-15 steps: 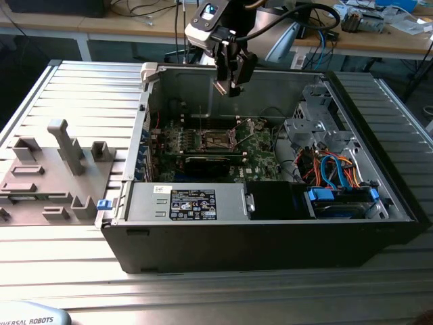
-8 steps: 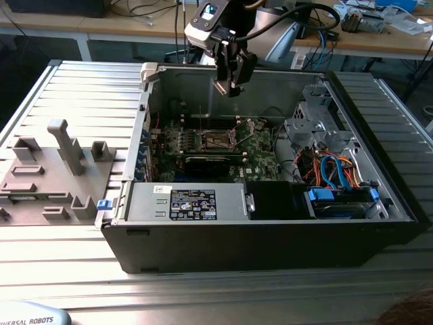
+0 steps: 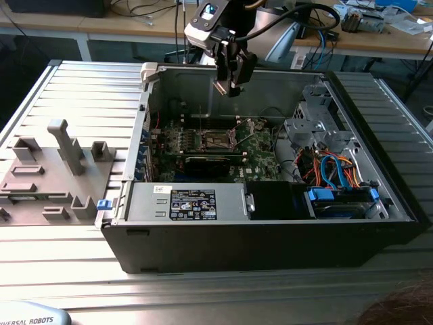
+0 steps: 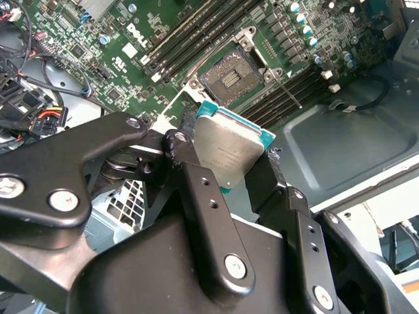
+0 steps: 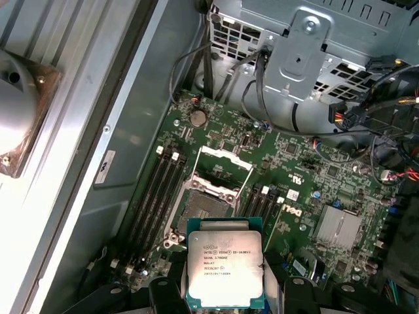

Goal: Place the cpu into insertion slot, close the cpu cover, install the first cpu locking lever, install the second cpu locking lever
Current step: 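Place the cpu into insertion slot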

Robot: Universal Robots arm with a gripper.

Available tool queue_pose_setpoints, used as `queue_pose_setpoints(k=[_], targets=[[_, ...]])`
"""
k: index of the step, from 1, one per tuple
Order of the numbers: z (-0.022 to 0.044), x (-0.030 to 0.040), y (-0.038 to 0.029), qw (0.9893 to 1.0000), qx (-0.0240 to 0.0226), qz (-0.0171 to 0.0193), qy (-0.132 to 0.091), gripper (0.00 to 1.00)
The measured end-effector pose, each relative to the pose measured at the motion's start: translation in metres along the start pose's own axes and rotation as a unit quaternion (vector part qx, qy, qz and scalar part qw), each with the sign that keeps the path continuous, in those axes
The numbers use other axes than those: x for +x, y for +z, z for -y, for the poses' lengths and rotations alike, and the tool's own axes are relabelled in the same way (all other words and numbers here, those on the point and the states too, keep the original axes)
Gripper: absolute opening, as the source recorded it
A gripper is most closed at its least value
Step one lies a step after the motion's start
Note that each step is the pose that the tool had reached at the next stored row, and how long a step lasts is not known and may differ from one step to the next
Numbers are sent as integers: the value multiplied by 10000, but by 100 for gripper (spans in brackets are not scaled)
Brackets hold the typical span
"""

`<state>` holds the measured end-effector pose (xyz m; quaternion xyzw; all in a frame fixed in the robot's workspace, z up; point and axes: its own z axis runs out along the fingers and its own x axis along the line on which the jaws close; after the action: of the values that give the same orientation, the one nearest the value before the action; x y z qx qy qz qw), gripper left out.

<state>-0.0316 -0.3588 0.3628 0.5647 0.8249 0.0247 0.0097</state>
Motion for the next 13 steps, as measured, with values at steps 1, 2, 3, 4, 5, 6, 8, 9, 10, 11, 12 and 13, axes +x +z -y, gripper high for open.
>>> queue_pose_setpoints(k=[1, 2, 3, 4, 5, 6, 8, 9, 10, 11, 12, 13], targets=[[0, 0, 0, 10000, 0, 0, 2, 54], [0, 0, 0, 10000, 0, 0, 6, 54], [0, 0, 0, 10000, 0, 1, 7, 54], [0, 0, 0, 10000, 0, 1, 9, 54], [0, 0, 0, 10000, 0, 1, 13, 54], [0, 0, 0, 10000, 0, 1, 16, 54], [0, 0, 0, 10000, 0, 1, 23, 54], [0, 0, 0, 10000, 0, 2, 28, 54], [0, 0, 0, 10000, 0, 2, 31, 54], [0, 0, 0, 10000, 0, 2, 33, 54], [0, 0, 0, 10000, 0, 2, 37, 54], [0, 0, 0, 10000, 0, 2, 40, 54]])
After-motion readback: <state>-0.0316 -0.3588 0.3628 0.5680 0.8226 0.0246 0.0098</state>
